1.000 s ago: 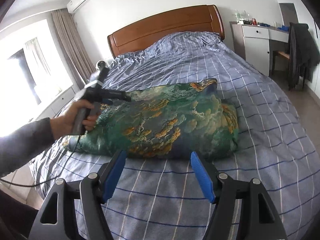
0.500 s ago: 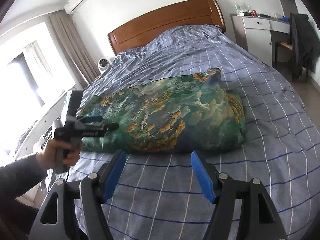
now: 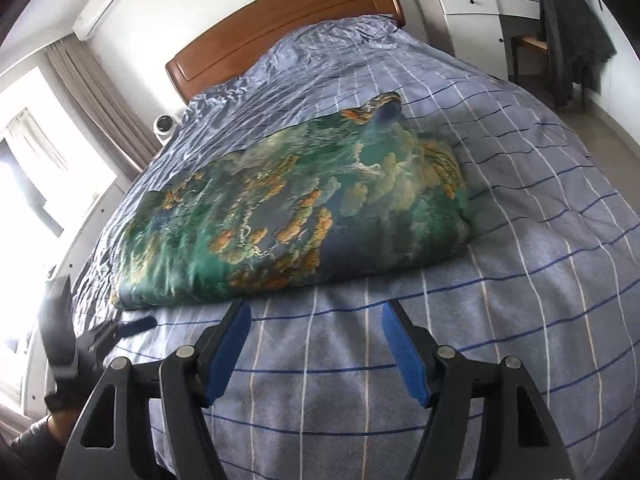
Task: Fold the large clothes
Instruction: 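Release the folded jacket and pull both grippers back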
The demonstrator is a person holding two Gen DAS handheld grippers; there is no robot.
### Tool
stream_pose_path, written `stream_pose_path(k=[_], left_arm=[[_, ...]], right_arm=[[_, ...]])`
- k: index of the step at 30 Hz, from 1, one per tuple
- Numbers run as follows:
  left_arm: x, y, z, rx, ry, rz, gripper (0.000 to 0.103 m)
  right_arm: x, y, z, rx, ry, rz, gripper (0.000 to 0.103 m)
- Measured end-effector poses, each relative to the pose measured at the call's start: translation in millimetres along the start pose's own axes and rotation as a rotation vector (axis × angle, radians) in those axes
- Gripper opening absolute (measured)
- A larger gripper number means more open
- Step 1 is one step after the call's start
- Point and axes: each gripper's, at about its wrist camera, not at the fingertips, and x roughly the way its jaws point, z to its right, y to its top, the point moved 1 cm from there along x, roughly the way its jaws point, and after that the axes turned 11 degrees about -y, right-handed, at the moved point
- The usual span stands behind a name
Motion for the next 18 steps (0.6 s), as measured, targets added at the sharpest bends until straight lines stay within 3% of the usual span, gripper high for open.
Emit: stream_pose_path(k=[3,8,18], left_arm=[[15,-13,4,0.022,0.055,-0.053,0.099],[19,-19,6,0.006,0.106,-0.061,0.102],[18,-28,-10,-0.081,0.055,-0.049,0.103]], right_arm=[[-1,-4,0,0.004,-0.005,-0.006,0.070],[-6,-12,0,-0.016,-0.028,-0.003,0.070],[-15,-15,9,-0.021,-0.100,0.060,0.070]])
